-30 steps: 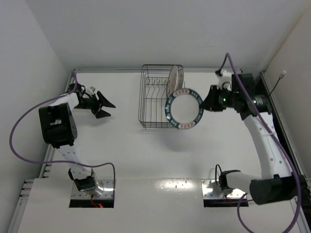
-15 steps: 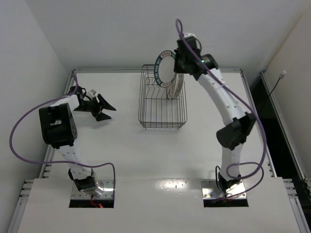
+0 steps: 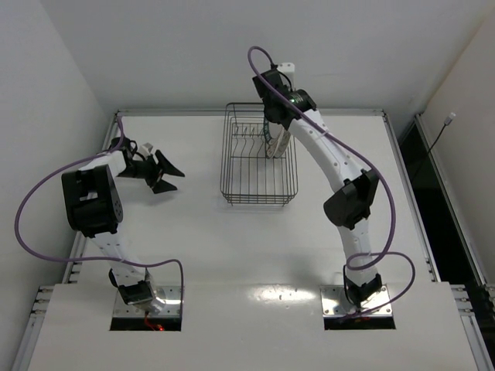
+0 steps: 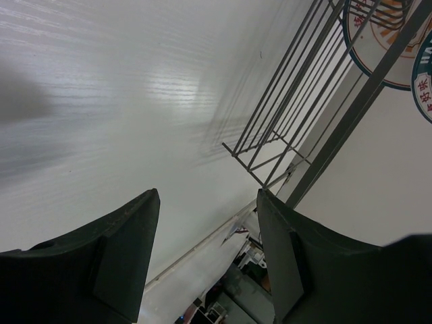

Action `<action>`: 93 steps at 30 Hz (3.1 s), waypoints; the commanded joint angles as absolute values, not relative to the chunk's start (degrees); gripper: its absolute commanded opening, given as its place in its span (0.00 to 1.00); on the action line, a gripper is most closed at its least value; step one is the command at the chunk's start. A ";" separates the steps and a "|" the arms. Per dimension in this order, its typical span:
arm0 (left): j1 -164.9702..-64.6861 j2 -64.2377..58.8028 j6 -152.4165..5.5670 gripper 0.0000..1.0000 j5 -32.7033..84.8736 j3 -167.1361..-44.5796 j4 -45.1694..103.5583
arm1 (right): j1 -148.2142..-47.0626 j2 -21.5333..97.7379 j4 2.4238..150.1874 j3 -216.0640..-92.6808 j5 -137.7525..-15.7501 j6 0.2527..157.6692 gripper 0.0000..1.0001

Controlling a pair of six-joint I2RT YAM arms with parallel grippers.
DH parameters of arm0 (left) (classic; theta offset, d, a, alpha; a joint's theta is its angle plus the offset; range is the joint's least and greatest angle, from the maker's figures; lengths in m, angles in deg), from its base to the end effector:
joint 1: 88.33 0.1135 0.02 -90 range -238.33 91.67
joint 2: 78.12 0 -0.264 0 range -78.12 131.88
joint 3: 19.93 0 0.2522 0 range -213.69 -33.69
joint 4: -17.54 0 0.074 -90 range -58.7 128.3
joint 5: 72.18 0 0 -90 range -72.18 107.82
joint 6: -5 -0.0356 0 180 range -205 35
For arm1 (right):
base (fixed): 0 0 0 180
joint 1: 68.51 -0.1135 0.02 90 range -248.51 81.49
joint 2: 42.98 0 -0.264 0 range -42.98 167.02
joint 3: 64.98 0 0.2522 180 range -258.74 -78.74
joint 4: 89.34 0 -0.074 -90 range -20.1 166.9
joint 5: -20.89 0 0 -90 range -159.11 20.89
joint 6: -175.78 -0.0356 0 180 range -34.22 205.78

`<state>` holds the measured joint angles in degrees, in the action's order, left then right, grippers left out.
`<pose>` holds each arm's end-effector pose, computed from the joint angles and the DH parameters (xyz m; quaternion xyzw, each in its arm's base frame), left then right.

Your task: Load the plates into the dish rack

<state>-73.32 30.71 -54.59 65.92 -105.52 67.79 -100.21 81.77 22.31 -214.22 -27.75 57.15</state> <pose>0.3591 0.0689 0.1701 -0.2949 0.8563 -0.4172 0.0759 0.4145 0.2283 0.3652 0.1153 0.8641 -0.0967 0.4802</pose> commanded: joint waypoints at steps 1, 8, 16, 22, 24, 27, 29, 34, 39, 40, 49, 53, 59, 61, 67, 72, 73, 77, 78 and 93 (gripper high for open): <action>-72.77 28.49 -55.91 0.56 65.81 -106.55 68.30 | -99.19 82.43 23.38 -217.61 -23.23 57.04 0.00; -72.77 28.49 -55.91 0.56 65.20 -105.93 68.83 | -98.04 85.78 23.54 -218.84 -25.52 57.65 0.00; -72.77 27.96 -55.91 0.56 65.20 -105.93 68.83 | -96.91 89.21 23.55 -220.42 -24.73 59.32 0.00; -72.77 27.96 -55.91 0.56 65.20 -105.41 68.30 | -96.37 87.63 23.63 -221.47 -22.70 61.59 0.00; -72.77 28.58 -55.91 0.56 65.81 -105.41 68.30 | -97.77 87.01 26.08 -221.47 -20.61 63.53 0.00; -72.77 29.71 -55.39 0.56 66.34 -105.41 68.30 | -98.48 85.69 28.20 -222.18 -18.58 66.61 0.00; -72.77 30.33 -55.39 0.56 66.34 -106.02 68.30 | -100.41 85.69 30.13 -222.18 -16.30 69.24 0.00; -72.77 30.33 -55.39 0.56 65.81 -106.02 69.35 | -103.66 87.89 34.43 -222.18 -11.02 75.66 0.00; -72.77 30.33 -55.39 0.56 65.81 -106.02 69.35 | -105.43 90.09 36.47 -222.18 -10.49 77.78 0.00; -72.77 30.33 -55.39 0.56 65.81 -106.02 69.35 | -105.43 90.96 36.47 -222.18 -10.49 77.78 0.00; -72.77 30.33 -55.39 0.56 65.81 -106.02 69.35 | -105.95 92.64 33.58 -220.59 -11.54 75.40 0.00; -72.77 29.81 -55.39 0.56 65.81 -105.50 69.35 | -105.95 92.11 35.23 -220.59 -10.23 76.80 0.00; -72.77 29.81 -55.39 0.56 65.28 -105.50 69.35 | -105.43 90.44 36.65 -220.59 -7.67 79.35 0.00; -72.77 29.81 -55.39 0.56 65.28 -105.50 69.35 | -105.43 90.44 37.26 -220.07 -7.15 79.97 0.00; -72.77 30.33 -55.39 0.56 65.28 -105.50 69.35 | -104.90 91.05 37.26 -220.07 -6.62 79.97 0.00; -72.77 30.33 -55.39 0.56 65.28 -105.50 69.35 | -104.38 92.20 37.79 -219.01 -6.62 80.50 0.00; -72.77 30.33 -55.39 0.56 65.28 -105.50 69.35 | -104.37 92.72 37.79 -219.01 -7.49 79.98 0.00; -72.77 30.33 -55.39 0.56 65.28 -105.50 69.35 | -104.37 93.87 36.39 -219.79 -10.39 78.92 0.00; -72.77 30.33 -55.39 0.56 65.28 -105.50 69.35 | -104.37 94.39 35.77 -219.80 -11.88 77.96 0.00; -72.77 30.86 -55.39 0.56 65.28 -106.02 69.35 | -104.37 93.25 34.98 -223.32 -14.36 76.71 0.00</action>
<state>-73.32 30.73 -54.79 65.07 -105.52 69.03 -104.65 93.75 33.20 -220.05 -14.24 77.92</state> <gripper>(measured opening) 0.564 0.031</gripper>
